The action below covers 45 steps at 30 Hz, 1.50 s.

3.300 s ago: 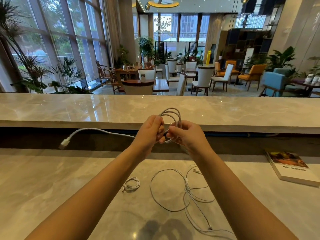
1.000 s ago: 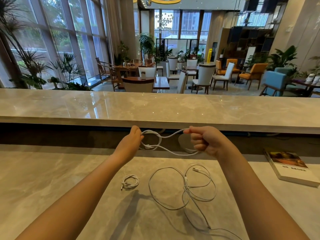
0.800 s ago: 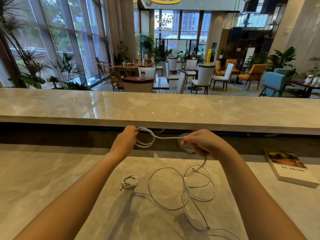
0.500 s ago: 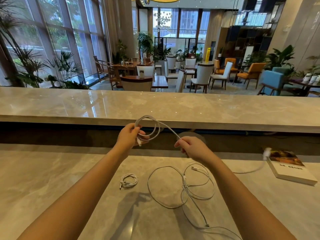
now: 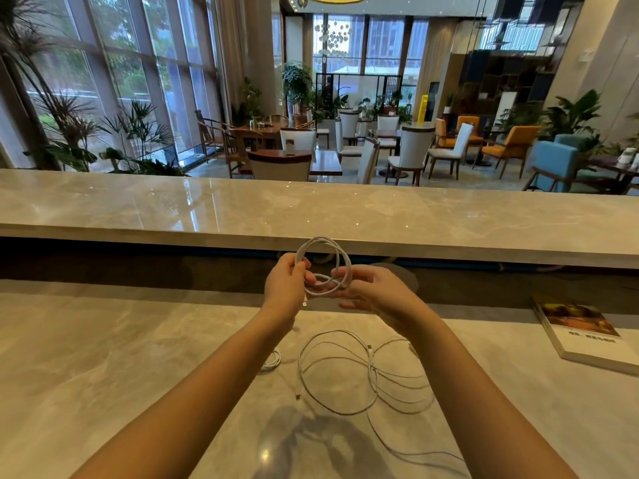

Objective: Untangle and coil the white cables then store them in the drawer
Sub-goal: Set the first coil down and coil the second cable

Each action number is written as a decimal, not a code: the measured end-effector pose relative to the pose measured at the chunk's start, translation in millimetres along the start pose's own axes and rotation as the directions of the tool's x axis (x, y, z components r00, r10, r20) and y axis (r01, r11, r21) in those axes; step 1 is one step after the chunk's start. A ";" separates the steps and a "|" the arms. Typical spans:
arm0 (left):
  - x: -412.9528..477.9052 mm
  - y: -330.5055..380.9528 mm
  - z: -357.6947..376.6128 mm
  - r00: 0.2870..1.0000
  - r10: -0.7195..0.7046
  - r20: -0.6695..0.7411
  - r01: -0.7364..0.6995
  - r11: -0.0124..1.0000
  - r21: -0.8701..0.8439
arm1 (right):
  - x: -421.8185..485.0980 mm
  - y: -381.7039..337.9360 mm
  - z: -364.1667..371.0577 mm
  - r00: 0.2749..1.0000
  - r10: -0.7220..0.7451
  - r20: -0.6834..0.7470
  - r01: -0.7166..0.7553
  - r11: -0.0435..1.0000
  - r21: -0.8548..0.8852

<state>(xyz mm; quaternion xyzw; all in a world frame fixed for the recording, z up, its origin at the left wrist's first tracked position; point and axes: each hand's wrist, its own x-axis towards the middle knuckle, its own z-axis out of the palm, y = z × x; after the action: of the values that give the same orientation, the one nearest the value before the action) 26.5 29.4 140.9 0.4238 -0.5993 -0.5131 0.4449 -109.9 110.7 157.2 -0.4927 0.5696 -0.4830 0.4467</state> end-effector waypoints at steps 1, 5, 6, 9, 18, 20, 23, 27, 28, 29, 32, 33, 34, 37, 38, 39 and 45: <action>-1.3 0.6 1.4 0.999 0.025 -0.029 -0.025 0.999 0.025 | -2.2 -2.1 1.5 1.000 -0.025 0.019 0.025 0.999 -0.027; -5.8 4.4 5.3 0.991 0.115 -0.072 -0.110 0.992 0.064 | -9.3 -7.3 10.1 0.996 -0.093 0.003 0.093 0.989 -0.117; -7.2 5.4 6.6 0.990 0.124 -0.066 -0.120 0.990 0.069 | -9.7 -7.1 12.8 0.990 -0.124 -0.062 0.115 0.986 -0.123; -11.3 8.3 11.6 0.996 0.086 -0.015 -0.085 0.996 0.034 | -9.1 -3.9 16.7 0.947 -0.211 -0.242 0.211 0.977 -0.028; -6.1 15.4 -1.1 0.950 -0.187 0.252 0.209 0.976 -0.063 | -12.4 10.2 10.6 0.990 -0.131 -0.053 0.140 0.860 0.490; -8.2 11.4 2.5 0.960 -0.201 0.195 0.217 0.974 -0.067 | -12.2 12.9 13.4 0.994 -0.107 -0.032 0.106 0.811 0.576; -11.7 0.7 7.9 0.994 -0.092 0.067 0.093 0.996 -0.008 | -10.3 17.8 15.2 0.996 -0.085 -0.028 0.087 0.855 0.511; -18.6 0.9 9.0 0.988 0.102 0.117 -0.107 0.993 0.039 | -11.9 18.0 11.0 0.997 -0.035 -0.065 0.058 0.913 0.403; -19.8 3.0 9.3 0.983 0.104 0.152 -0.113 0.992 0.054 | -11.8 17.9 10.0 0.997 -0.021 -0.080 0.050 0.921 0.387; -20.9 5.0 9.4 0.979 0.100 0.177 -0.115 0.991 0.074 | -11.7 18.0 9.5 0.996 -0.006 -0.091 0.040 0.930 0.365; -18.9 3.6 11.1 0.971 0.127 0.201 -0.163 0.972 0.172 | -12.5 15.6 11.0 0.993 0.025 -0.117 0.006 0.967 0.254; -17.4 2.6 11.6 0.973 0.126 0.191 -0.164 0.967 0.195 | -13.2 12.5 11.0 0.989 0.029 -0.143 0.000 0.980 0.198; -16.5 2.0 12.4 0.976 0.120 0.180 -0.158 0.965 0.211 | -13.0 8.5 9.9 0.982 0.029 -0.188 -0.001 0.989 0.146; -18.1 0.5 15.8 0.976 0.118 0.182 -0.158 0.962 0.222 | -9.7 -4.9 -0.5 0.932 0.037 -0.361 0.015 0.990 0.139; -20.0 1.2 15.8 0.975 0.135 0.179 -0.170 0.965 0.199 | -7.7 -7.8 -4.5 0.919 0.062 -0.390 0.021 0.979 0.204; -21.9 1.6 15.5 0.974 0.160 0.162 -0.184 0.972 0.147 | -5.6 -8.9 -7.7 0.912 0.100 -0.397 0.028 0.952 0.304; -26.7 -6.2 15.2 0.999 -0.036 0.018 0.040 0.893 -0.448 | 4.9 -2.4 -7.8 0.890 0.315 -0.328 0.060 0.635 0.771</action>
<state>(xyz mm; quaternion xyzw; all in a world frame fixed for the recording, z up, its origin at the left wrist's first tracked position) 18.7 58.0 130.9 0.3192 -0.4588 -0.6477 0.5177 -117.8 106.6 160.4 -0.0946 0.4310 -0.7401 0.5075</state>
